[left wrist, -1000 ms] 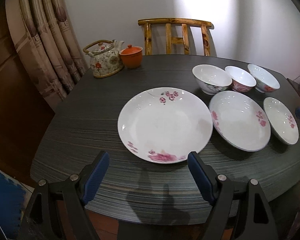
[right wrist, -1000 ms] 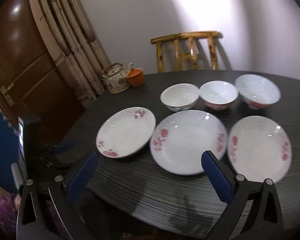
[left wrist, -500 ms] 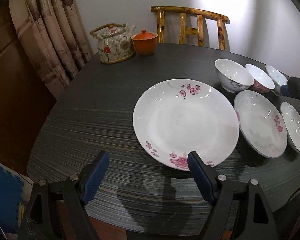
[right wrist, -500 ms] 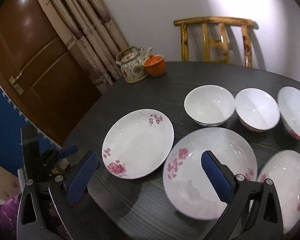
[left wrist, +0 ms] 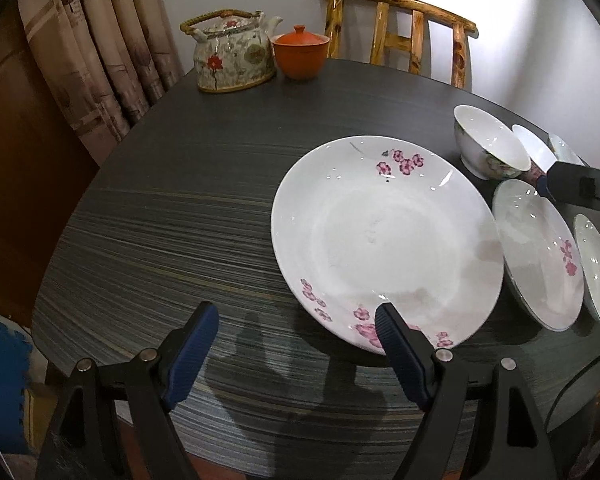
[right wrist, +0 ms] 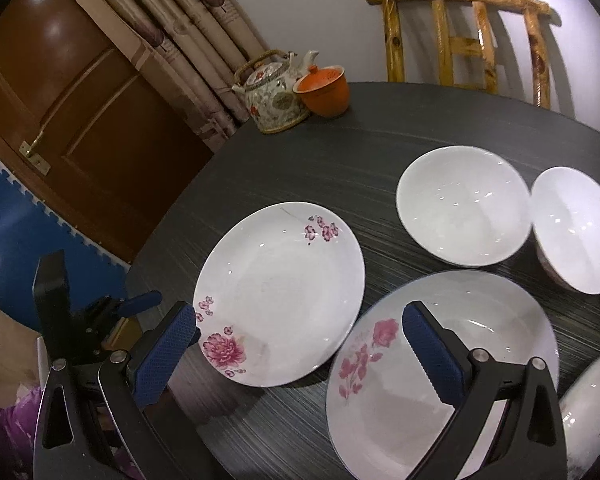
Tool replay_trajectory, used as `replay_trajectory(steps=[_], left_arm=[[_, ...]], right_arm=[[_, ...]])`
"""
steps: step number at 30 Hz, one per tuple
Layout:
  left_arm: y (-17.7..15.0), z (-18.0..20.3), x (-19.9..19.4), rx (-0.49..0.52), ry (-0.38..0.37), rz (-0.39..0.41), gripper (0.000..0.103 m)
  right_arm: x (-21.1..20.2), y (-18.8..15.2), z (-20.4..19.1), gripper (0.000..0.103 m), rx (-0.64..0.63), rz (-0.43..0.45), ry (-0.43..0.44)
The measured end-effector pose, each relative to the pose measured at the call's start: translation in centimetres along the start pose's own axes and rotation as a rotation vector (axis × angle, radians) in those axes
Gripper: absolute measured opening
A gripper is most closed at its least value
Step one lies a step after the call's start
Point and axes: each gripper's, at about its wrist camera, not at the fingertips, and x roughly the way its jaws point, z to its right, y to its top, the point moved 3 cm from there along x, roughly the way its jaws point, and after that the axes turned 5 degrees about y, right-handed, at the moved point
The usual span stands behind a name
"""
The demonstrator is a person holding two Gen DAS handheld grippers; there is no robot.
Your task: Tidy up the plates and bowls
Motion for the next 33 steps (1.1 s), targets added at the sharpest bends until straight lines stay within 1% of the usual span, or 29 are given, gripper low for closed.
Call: replay_trajectory(steps=[4,9,11,13,14,18,20,22,24,25,26,27,28,29,32,33], left_arm=[[0.2,0.0,0.7,-0.002,-0.005,-0.021,0.083],[0.2,0.3,1.8,0.018,0.005,-0.044,0.083],[0.1,0.4,2.3,0.024,-0.006,-0.057,0.083],[0.2,0.6,2.7,0.035,0.000,-0.059,0.083],[0.2,0.7,3.0,0.043,-0.001,-0.061,0.083],[0.3,1.0,3.7,0.050,-0.034,-0.062,0.083],[0.4,1.1,4.2,0.051,-0.053,-0.067,0.083],[0.6,1.0,4.5,0.051,-0.090,-0.077,0.083],[0.8,1.1,4.7,0.050,-0.110,-0.077,0.083],[0.8,1.1,4.8,0.049,-0.125,-0.079,0.083],[0.9,1.0,4.9,0.044,-0.148,-0.080,0.083],[0.9,1.0,5.0,0.034,-0.175,-0.081,0.083],[1.1,0.9,5.0,0.026,-0.186,-0.074,0.083],[1.2,0.8,5.0,0.021,-0.203,-0.069,0.083],[1.5,0.6,5.1,0.013,-0.222,-0.056,0.080],[1.5,0.5,5.1,0.010,-0.222,-0.049,0.074]], right_arm=[[1.0,0.4,0.5,0.103,0.008,-0.020,0.003],[1.9,0.8,0.7,0.103,0.006,-0.041,0.011],[2.6,0.9,0.8,0.101,0.002,-0.064,0.012],[3.3,1.0,0.9,0.099,-0.006,-0.089,0.002],[3.6,1.1,1.0,0.096,-0.007,-0.098,0.006],[4.6,1.4,1.3,0.090,0.002,-0.122,0.018],[4.9,1.7,1.6,0.088,0.011,-0.128,0.005],[5.1,2.0,1.9,0.087,0.017,-0.124,0.003],[5.4,2.3,2.2,0.084,0.015,-0.135,-0.020],[5.7,2.3,2.4,0.076,0.016,-0.144,-0.022],[6.0,2.3,2.5,0.064,0.023,-0.157,-0.014],[6.4,2.4,2.7,0.057,0.033,-0.175,0.003],[6.7,2.3,2.7,0.047,0.035,-0.186,0.009],[7.0,2.3,2.8,0.041,0.032,-0.201,-0.005],[7.7,2.3,3.1,0.034,0.046,-0.227,-0.017],[7.7,2.2,3.3,0.031,0.047,-0.225,-0.021]])
